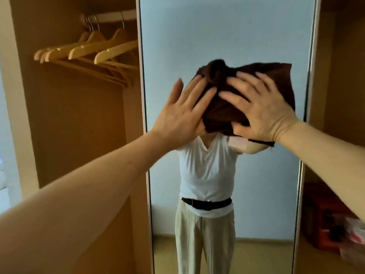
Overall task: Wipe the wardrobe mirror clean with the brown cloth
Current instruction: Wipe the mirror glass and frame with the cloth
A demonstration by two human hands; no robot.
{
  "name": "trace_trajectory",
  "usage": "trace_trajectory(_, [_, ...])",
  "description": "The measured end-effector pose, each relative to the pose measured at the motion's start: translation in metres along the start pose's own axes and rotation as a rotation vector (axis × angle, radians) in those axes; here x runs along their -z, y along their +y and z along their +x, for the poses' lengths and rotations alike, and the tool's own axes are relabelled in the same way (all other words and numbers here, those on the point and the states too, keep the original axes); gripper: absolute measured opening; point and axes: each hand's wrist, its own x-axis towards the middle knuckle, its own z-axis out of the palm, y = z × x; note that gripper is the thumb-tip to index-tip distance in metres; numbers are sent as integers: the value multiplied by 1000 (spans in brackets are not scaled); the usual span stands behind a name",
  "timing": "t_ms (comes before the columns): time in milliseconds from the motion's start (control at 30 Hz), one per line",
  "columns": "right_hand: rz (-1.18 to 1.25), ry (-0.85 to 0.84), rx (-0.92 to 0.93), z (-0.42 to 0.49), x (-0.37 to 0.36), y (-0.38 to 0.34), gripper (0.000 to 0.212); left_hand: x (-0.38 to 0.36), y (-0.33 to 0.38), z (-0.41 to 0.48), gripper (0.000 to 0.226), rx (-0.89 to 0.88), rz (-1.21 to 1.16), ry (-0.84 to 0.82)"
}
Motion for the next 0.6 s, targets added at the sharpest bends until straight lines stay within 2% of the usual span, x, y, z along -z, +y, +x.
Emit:
trace_trajectory(200, [17, 51, -91, -16, -7, -30, 71, -15, 26, -28, 60, 119, -90, 87])
trace_trajectory(267, [55, 41, -98, -40, -12, -57, 72, -21, 36, -59, 57, 85, -105, 72])
trace_trajectory(367, [109, -9, -91, -81, -22, -110, 71, -25, 49, -112, 55, -15, -130, -46])
trace_trajectory(467, [113, -68, -20, -95, -28, -126, 72, -24, 50, -135, 54, -81, -86, -136])
trace_trajectory(600, [103, -47, 162, -61, -22, -86, 69, -17, 25, -113, 60, -123, 16, -115])
